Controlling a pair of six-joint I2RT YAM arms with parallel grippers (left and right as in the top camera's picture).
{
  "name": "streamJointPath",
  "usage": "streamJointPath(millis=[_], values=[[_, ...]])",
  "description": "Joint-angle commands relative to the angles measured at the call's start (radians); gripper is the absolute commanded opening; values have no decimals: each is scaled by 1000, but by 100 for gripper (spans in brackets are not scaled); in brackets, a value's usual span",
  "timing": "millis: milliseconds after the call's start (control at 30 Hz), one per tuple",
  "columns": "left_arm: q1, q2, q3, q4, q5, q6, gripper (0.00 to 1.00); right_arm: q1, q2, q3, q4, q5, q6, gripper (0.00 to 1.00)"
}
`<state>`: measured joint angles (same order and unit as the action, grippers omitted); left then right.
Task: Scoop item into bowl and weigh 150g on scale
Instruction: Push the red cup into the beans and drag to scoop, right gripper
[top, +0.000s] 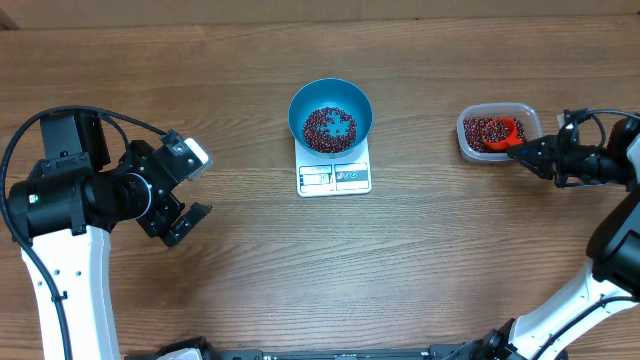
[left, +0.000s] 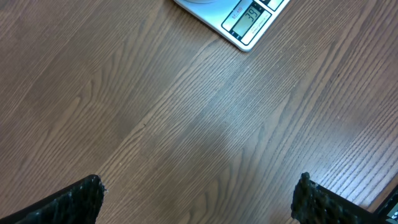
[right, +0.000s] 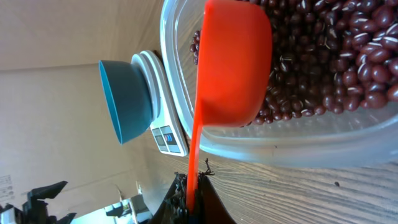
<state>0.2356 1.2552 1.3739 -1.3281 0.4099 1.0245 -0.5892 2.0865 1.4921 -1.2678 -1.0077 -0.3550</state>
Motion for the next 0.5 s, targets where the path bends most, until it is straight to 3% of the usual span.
streamJointPath(millis=[0,467], values=[[0,2,2,-2,-6,34,100,-30,7,-5,-6,-45,-21,4],[0,2,2,-3,-6,34,99,-48,7,-5,-37,-69,-22,4]])
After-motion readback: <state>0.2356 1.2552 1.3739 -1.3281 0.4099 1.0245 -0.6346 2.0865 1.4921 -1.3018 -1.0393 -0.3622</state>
